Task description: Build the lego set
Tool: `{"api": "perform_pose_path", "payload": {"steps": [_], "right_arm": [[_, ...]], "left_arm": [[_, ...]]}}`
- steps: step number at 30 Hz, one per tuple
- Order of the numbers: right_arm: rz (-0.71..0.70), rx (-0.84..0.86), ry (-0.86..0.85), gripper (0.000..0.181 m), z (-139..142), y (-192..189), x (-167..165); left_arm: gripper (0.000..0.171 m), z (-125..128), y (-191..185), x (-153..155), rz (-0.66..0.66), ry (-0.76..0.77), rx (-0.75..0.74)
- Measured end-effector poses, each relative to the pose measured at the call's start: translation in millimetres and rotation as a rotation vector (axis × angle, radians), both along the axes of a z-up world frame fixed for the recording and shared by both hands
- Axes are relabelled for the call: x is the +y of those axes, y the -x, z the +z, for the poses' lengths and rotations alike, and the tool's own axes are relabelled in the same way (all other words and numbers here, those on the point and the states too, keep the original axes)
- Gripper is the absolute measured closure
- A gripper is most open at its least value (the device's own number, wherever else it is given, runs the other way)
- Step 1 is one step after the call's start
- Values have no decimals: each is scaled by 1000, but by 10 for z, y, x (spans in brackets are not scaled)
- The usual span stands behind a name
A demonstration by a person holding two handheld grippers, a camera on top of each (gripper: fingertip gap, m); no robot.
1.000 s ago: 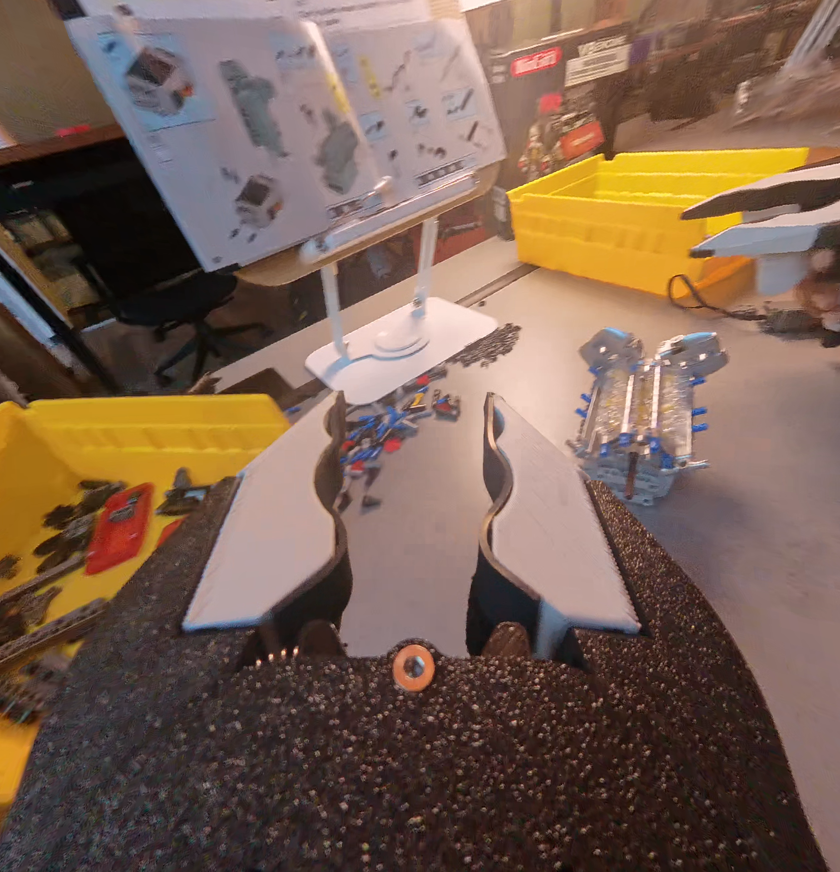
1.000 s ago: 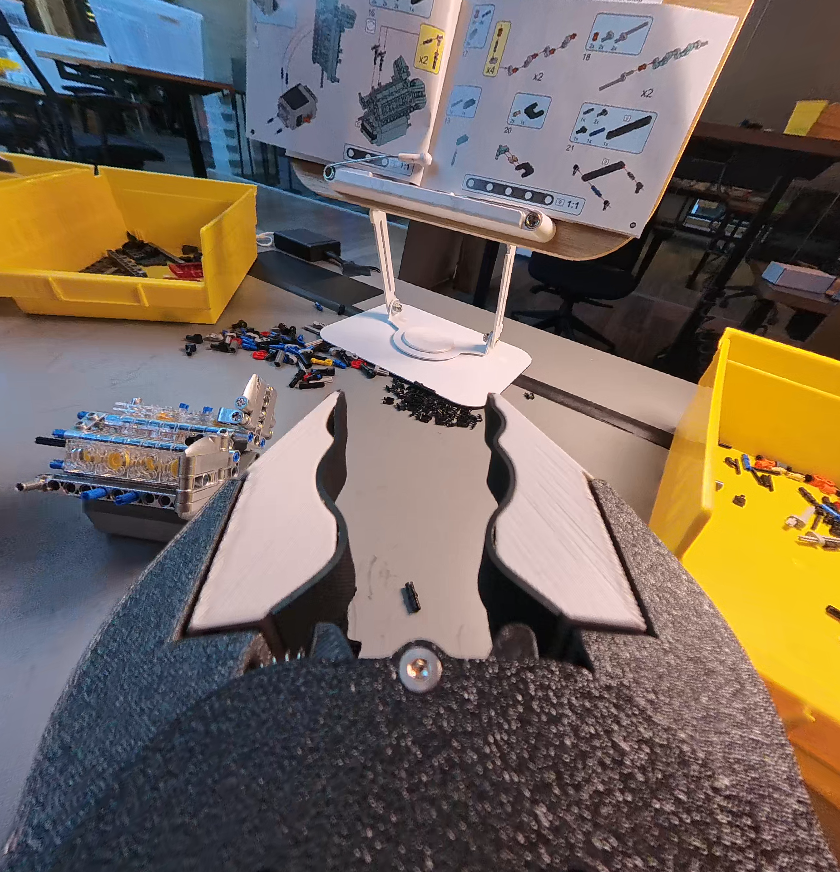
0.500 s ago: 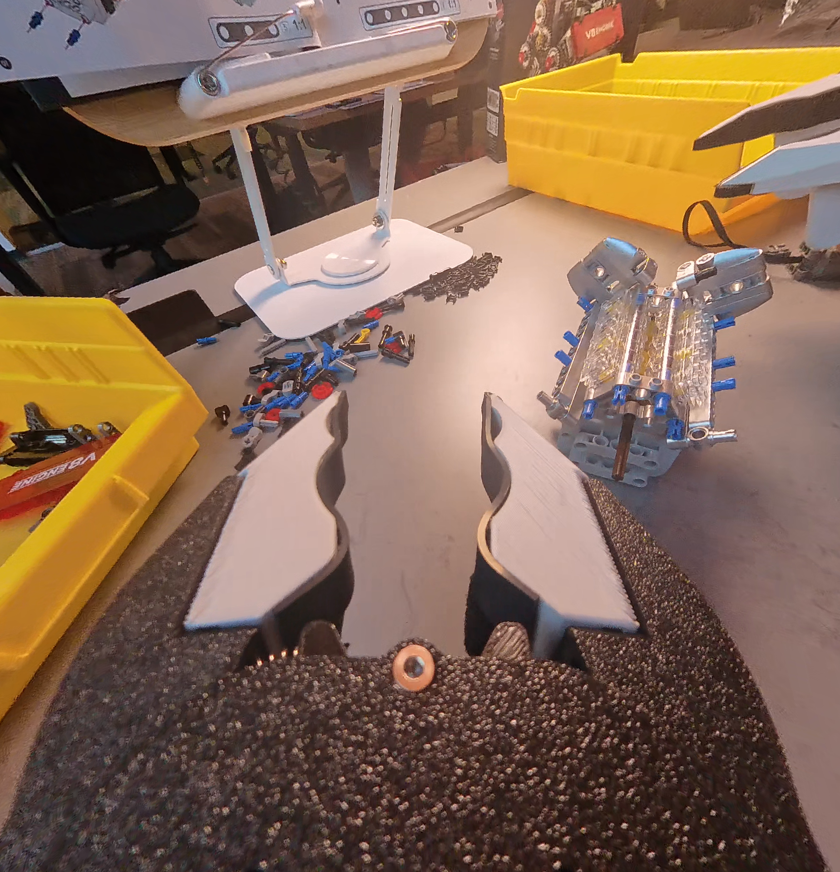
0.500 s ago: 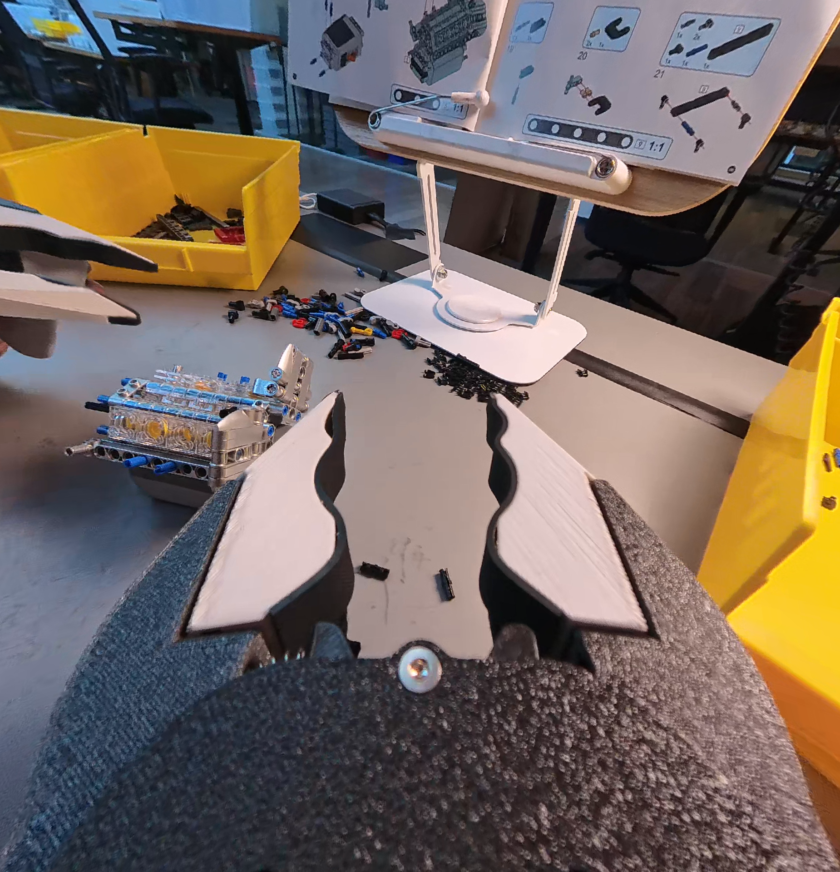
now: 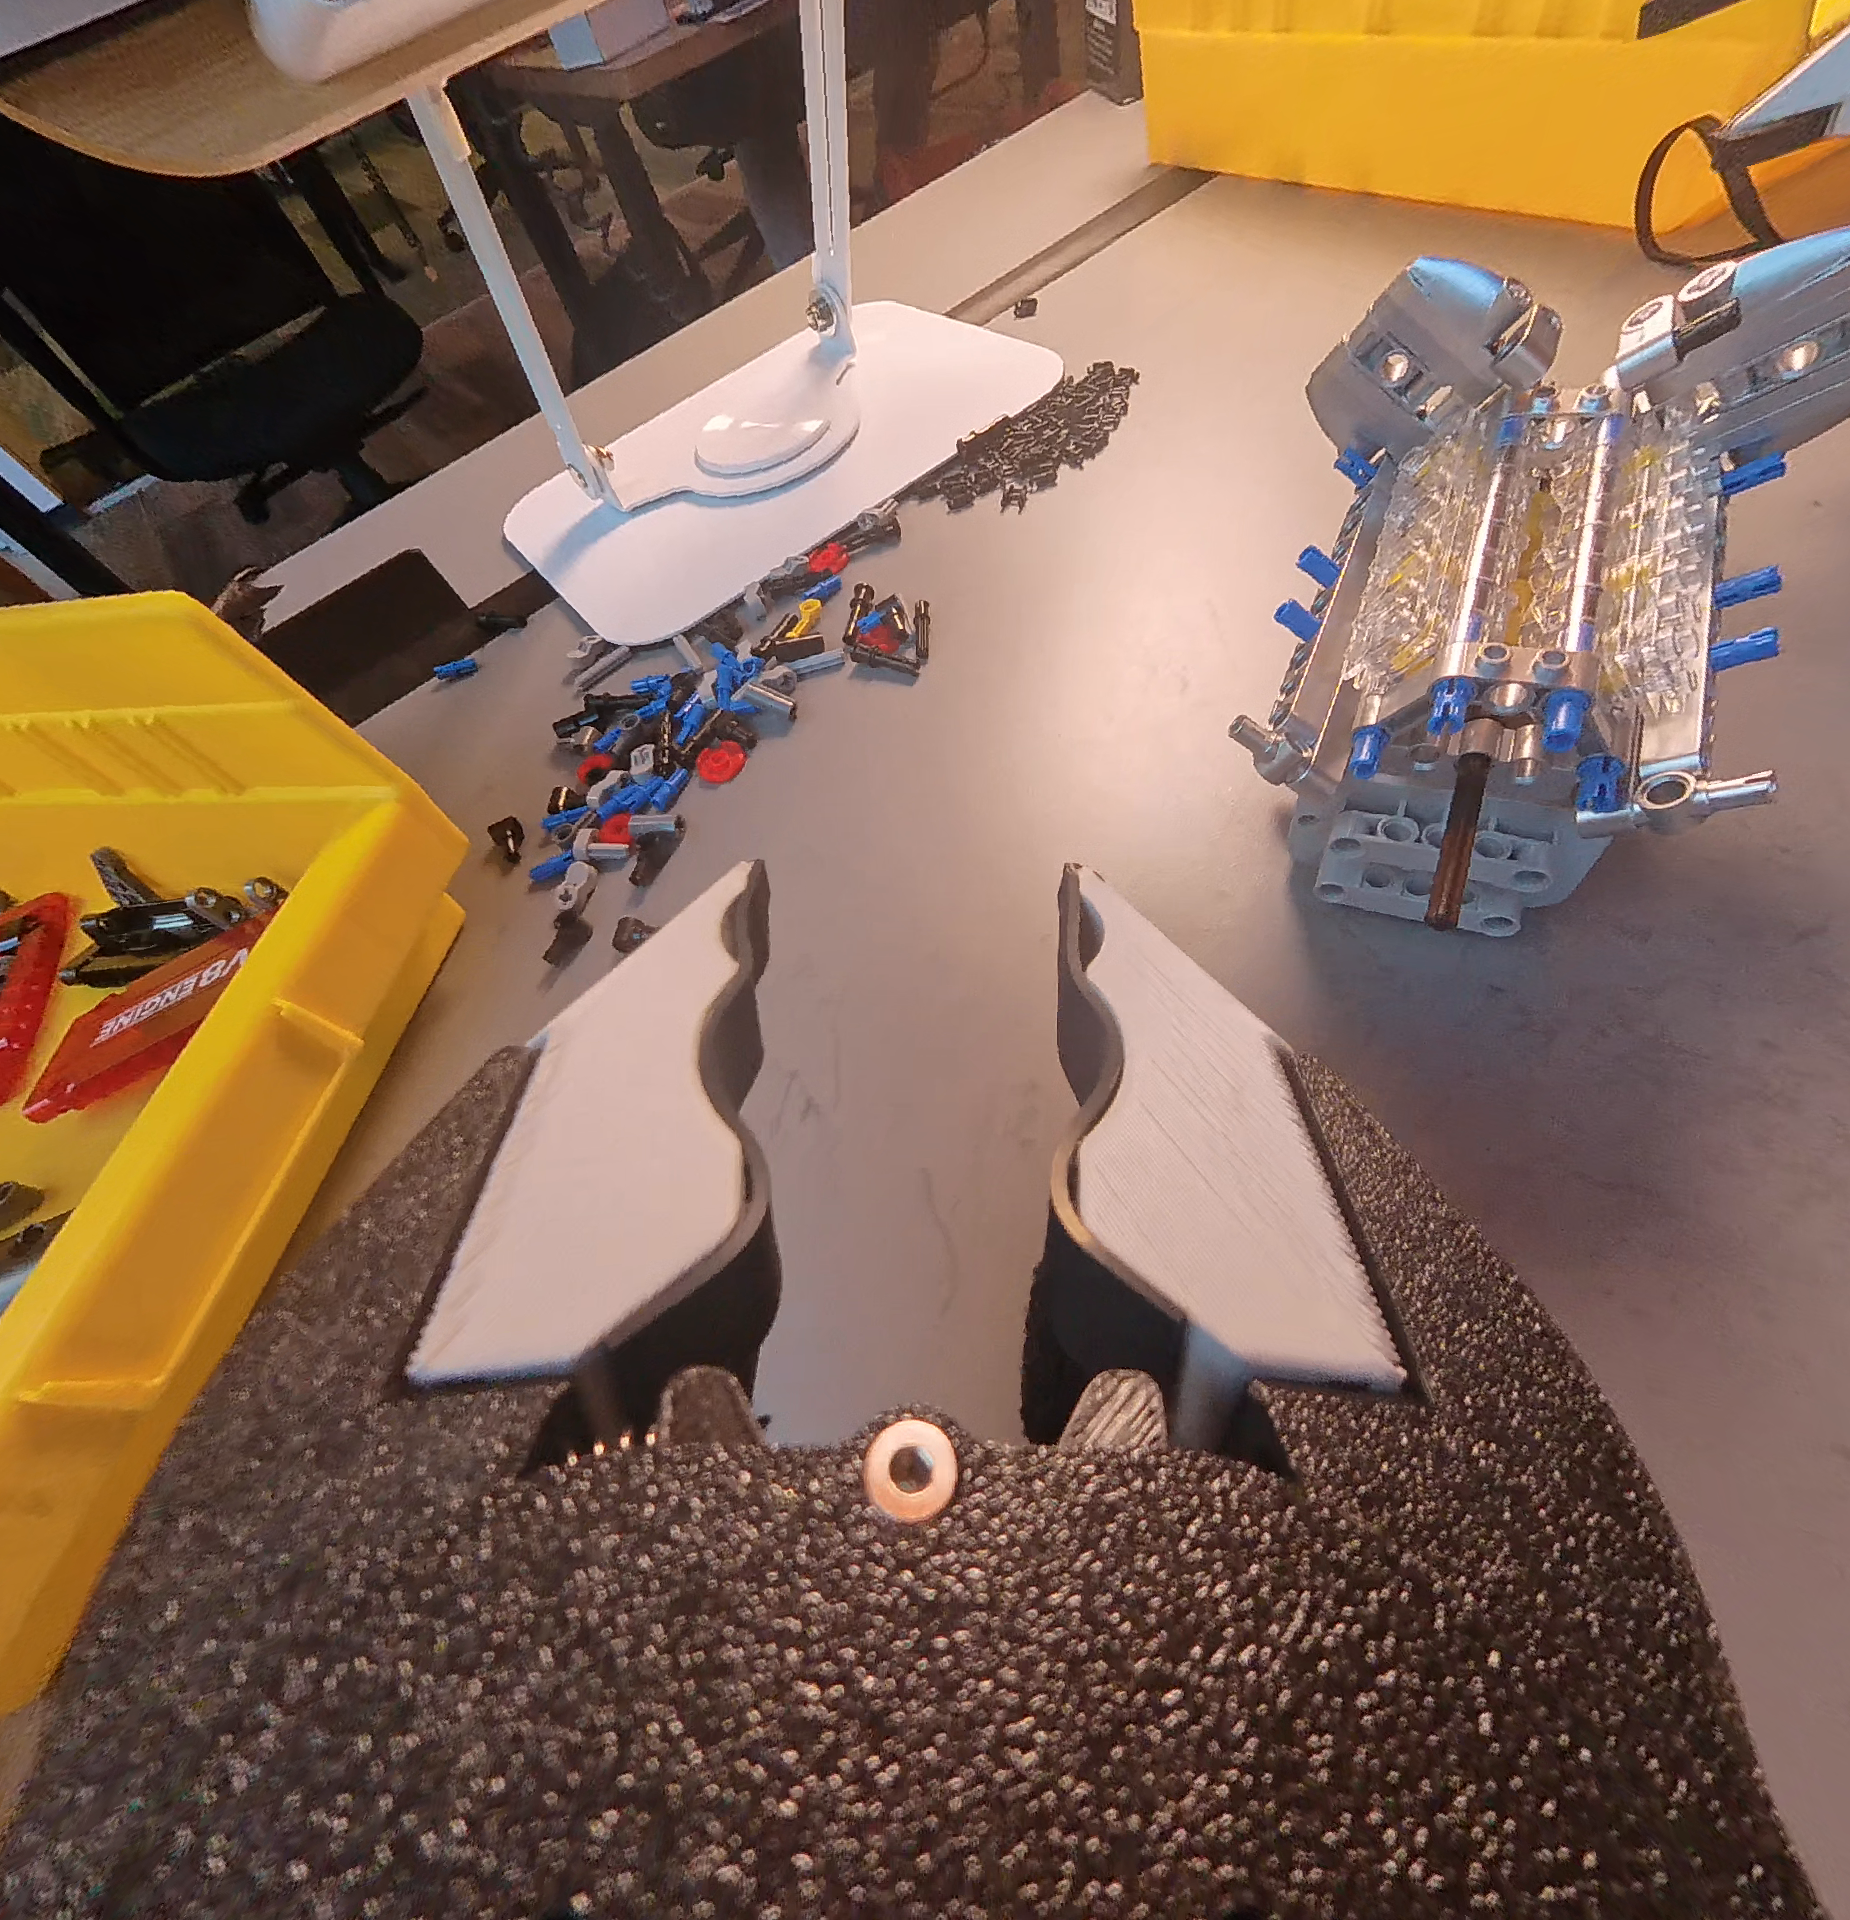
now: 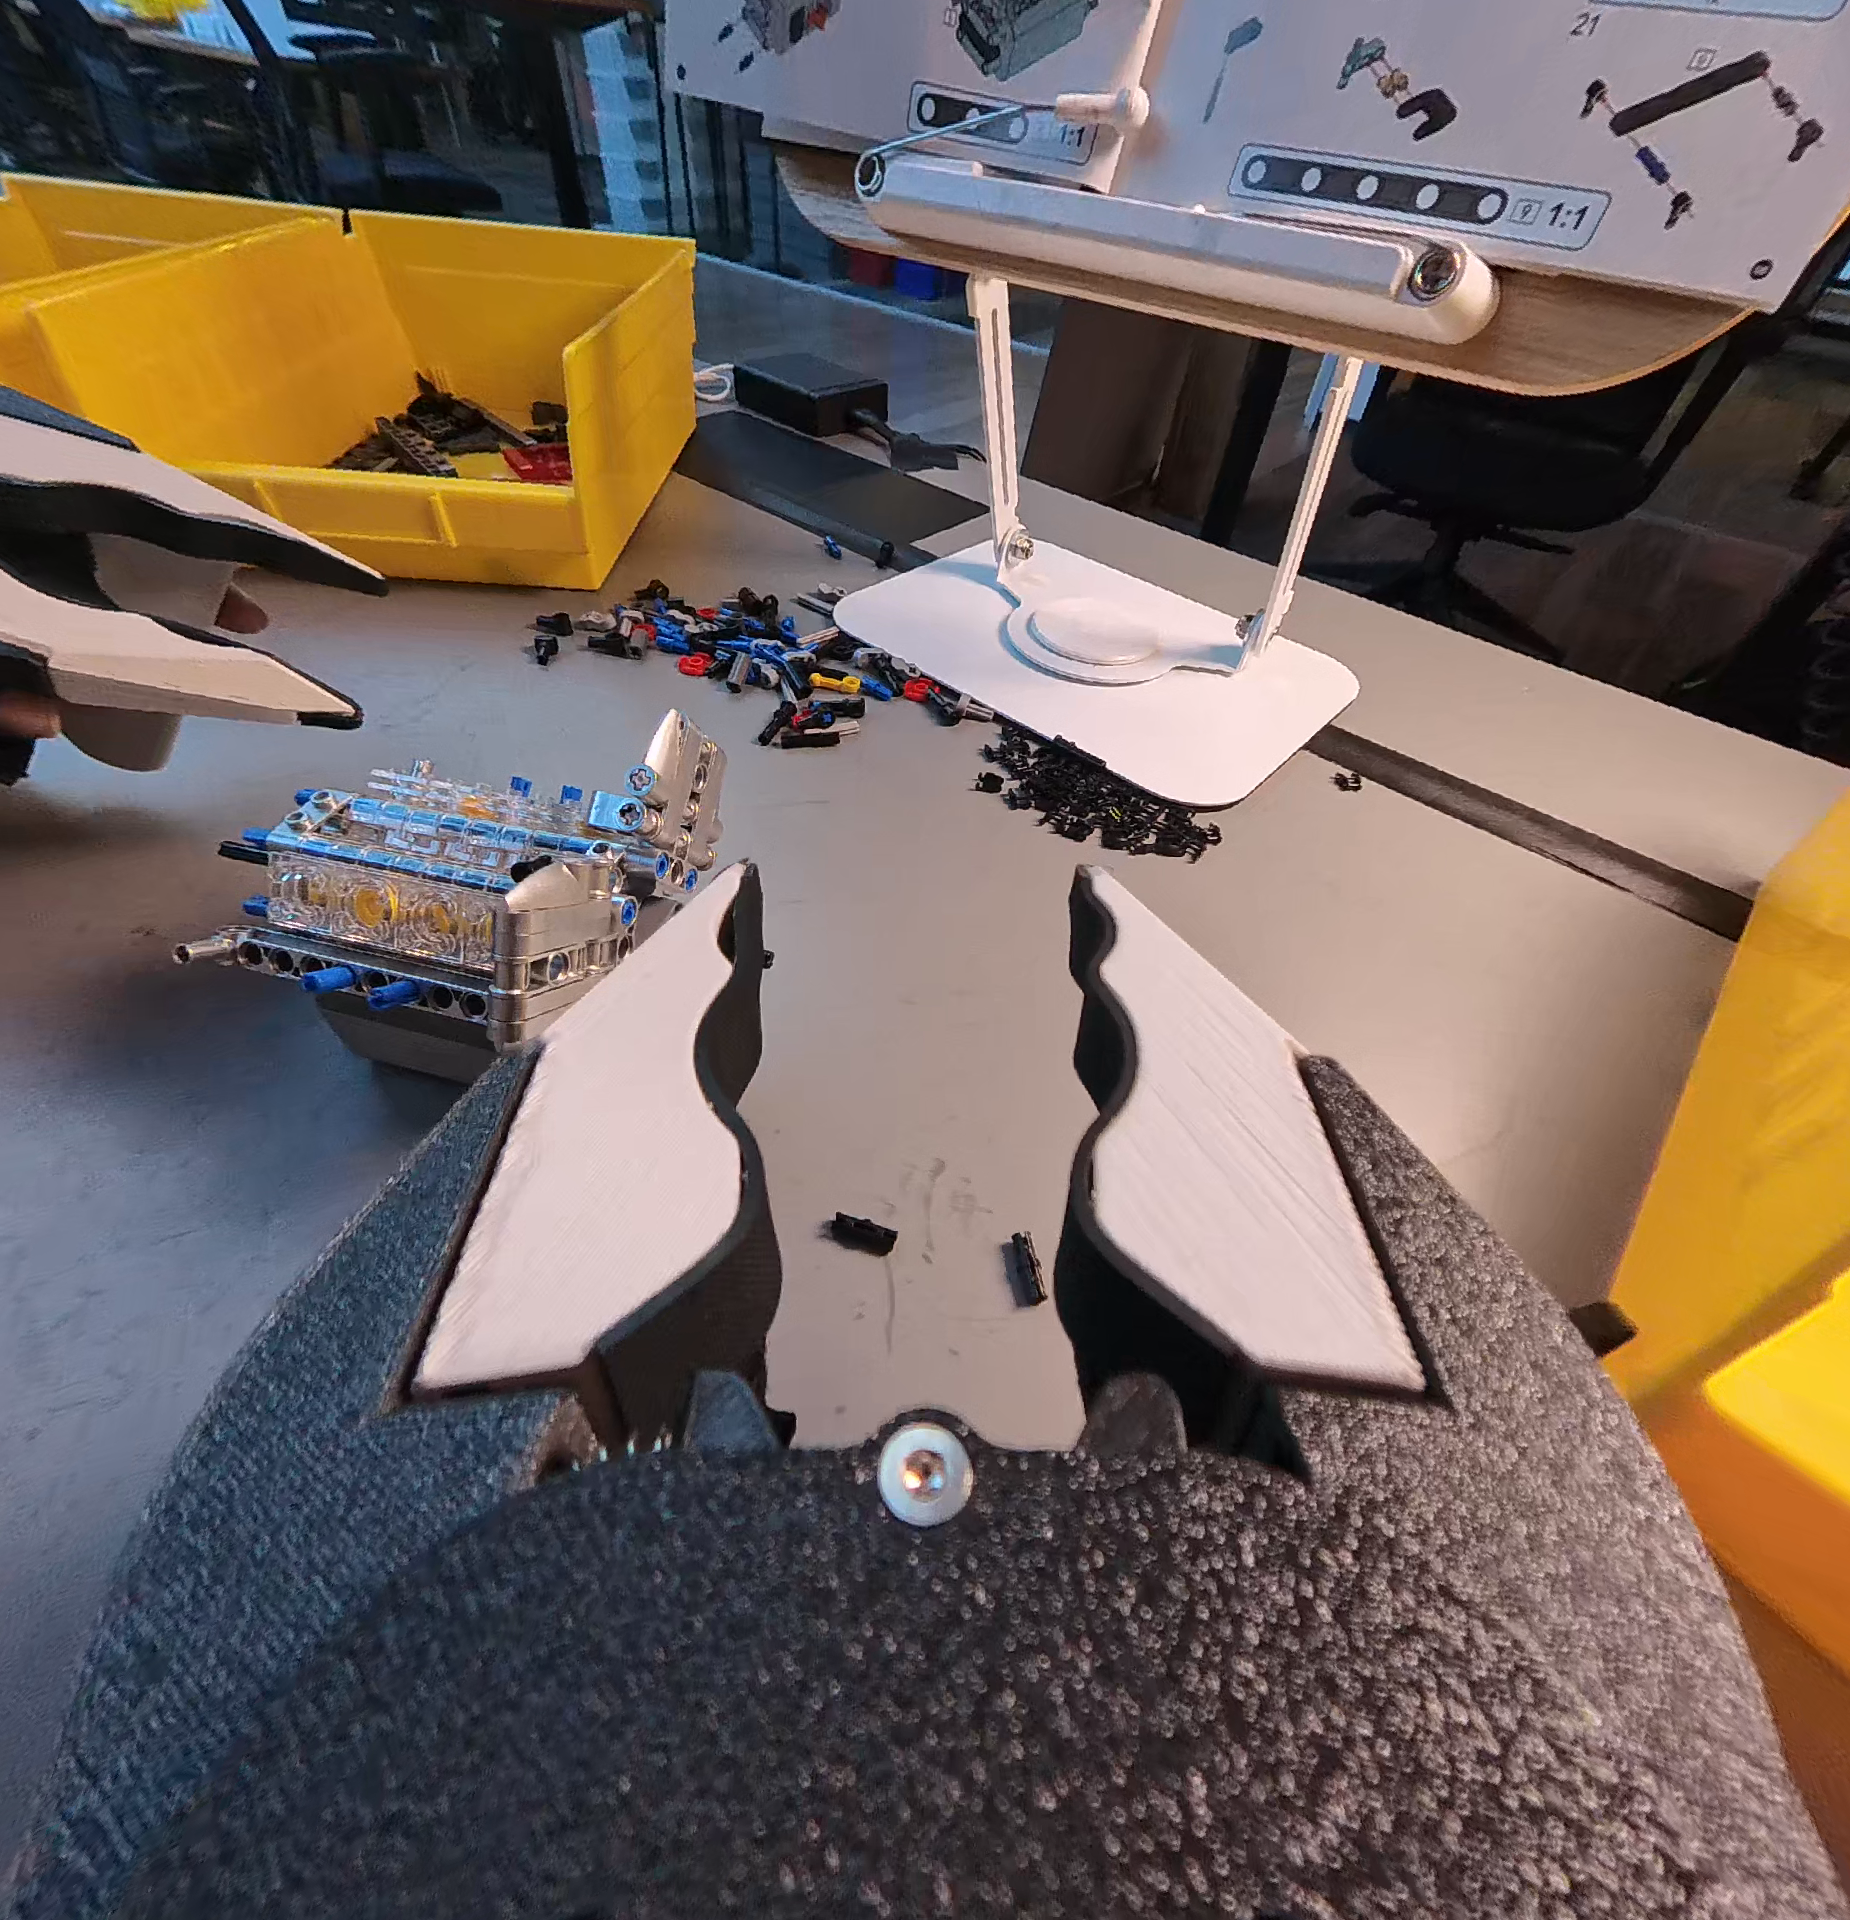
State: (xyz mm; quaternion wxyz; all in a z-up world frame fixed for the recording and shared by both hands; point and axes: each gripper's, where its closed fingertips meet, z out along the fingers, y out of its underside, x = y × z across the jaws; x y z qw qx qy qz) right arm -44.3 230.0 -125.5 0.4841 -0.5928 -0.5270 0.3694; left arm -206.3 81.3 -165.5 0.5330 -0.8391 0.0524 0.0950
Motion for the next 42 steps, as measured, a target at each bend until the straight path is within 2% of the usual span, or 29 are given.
{"api": "perform_pose_path", "payload": {"steps": [12, 19, 24, 26, 28, 31, 32, 35, 37, 39, 42], "right_arm": [[5, 1, 11, 123, -2, -6, -2], [7, 2, 27, 123, -7, -8, 10], [14, -3, 21, 124, -13, -2, -5], [9, -5, 20, 124, -14, -8, -1], [4, -11, 27, 124, -24, -18, -5], [13, -10, 41, 125, -27, -13, -46], [17, -14, 43, 125, -33, -5, -58], [32, -32, 37, 126, -61, 25, -93], [42, -36, 34, 126, -65, 36, -127], [47, -40, 30, 126, -69, 34, -153], [46, -44, 27, 127, -74, 20, -168]], "left_arm": [[121, -45, 135, -8, 55, 30, -32], [121, -31, 789, -237, 248, 56, -13], [121, 22, 1333, -510, 388, 116, 155], [123, 177, 1454, -663, 417, 125, 226], [126, 410, 1605, -974, 479, 152, 286], [127, 515, 1763, -1538, 538, 205, 151], [127, 449, 1821, -1717, 547, 257, 119], [115, 2, 2008, -2269, 529, 585, 140], [117, -237, 2139, -2497, 500, 715, 158], [123, -345, 2168, -2520, 450, 731, 141], [135, -359, 2134, -2485, 392, 767, 183]]}}
